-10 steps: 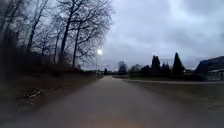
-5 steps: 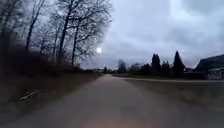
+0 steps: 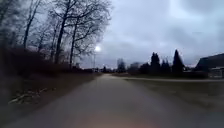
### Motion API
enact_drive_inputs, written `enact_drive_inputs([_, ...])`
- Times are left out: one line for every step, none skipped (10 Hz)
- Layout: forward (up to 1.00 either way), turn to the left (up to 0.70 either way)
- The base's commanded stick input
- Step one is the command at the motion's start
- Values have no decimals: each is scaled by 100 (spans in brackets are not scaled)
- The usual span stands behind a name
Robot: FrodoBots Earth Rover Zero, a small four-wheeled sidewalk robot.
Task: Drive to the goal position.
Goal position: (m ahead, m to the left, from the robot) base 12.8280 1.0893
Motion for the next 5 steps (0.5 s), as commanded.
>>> enact_drive_inputs([100,4])
enact_drive_inputs([100,4])
enact_drive_inputs([100,4])
enact_drive_inputs([100,4])
enact_drive_inputs([100,4])
